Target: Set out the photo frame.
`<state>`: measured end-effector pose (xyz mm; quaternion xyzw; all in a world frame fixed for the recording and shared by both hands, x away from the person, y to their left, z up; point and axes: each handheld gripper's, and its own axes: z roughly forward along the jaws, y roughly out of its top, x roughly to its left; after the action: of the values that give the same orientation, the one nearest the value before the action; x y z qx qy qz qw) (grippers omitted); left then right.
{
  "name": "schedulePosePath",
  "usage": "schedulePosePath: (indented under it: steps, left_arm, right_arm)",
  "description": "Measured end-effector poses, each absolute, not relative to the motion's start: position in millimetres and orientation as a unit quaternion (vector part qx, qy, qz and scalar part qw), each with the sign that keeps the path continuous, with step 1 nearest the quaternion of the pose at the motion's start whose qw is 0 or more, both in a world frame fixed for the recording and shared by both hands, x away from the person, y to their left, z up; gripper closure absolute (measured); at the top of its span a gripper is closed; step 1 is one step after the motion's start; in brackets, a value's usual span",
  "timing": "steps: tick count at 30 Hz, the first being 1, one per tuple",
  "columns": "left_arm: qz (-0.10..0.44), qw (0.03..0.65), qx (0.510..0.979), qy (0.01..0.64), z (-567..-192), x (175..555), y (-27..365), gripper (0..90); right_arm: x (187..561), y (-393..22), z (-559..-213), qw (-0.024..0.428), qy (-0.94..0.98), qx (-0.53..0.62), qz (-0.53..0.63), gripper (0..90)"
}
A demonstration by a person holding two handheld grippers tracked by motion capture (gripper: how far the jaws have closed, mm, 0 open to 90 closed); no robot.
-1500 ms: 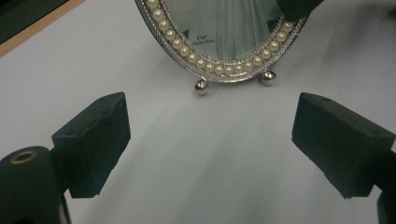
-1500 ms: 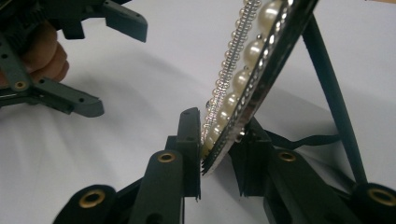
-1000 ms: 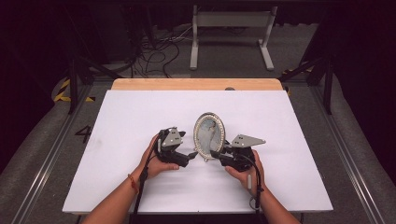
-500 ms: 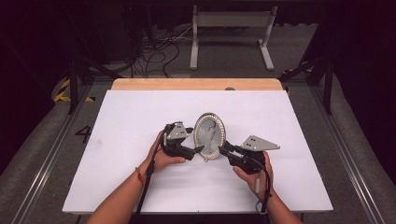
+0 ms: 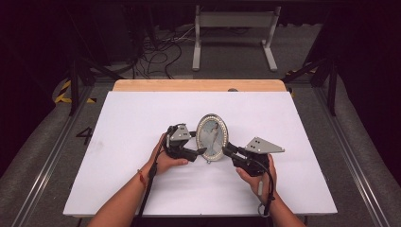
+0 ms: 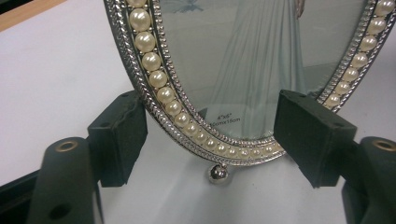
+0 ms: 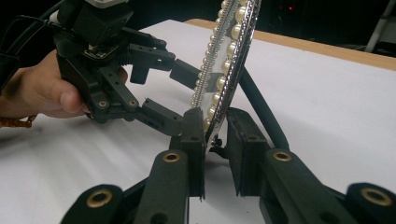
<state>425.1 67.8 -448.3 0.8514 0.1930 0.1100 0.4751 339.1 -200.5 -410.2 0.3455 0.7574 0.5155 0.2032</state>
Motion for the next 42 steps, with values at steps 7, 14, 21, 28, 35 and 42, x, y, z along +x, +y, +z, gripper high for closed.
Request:
schedulePosePath:
  steps: [7, 14, 21, 28, 35, 42]
  left_arm:
    - [0.108, 0.463, 0.859, 0.19, -446.4, 420.7, 70.3, 28.2]
    - [0.111, 0.455, 0.863, 0.189, -444.5, 416.6, 73.3, 28.3]
    - [0.11, 0.443, 0.872, 0.177, -441.3, 412.2, 78.1, 28.2]
    - [0.106, 0.442, 0.875, 0.168, -439.1, 411.1, 82.3, 27.2]
    - [0.114, 0.461, 0.86, 0.189, -439.4, 415.4, 78.2, 24.3]
    - [0.115, 0.465, 0.855, 0.198, -443.4, 418.7, 70.9, 27.3]
  right_arm:
    - [341.4, -204.6, -409.8, 0.208, 0.752, 0.351, 0.518, 82.0]
    - [343.8, -206.6, -411.0, 0.208, 0.75, 0.356, 0.517, 81.3]
    - [346.6, -207.5, -412.1, 0.209, 0.748, 0.359, 0.518, 80.7]
    - [348.2, -207.6, -413.4, 0.21, 0.748, 0.361, 0.515, 80.5]
    - [345.0, -203.9, -413.7, 0.215, 0.756, 0.358, 0.503, 82.8]
    - [345.2, -202.5, -415.4, 0.215, 0.759, 0.358, 0.499, 82.9]
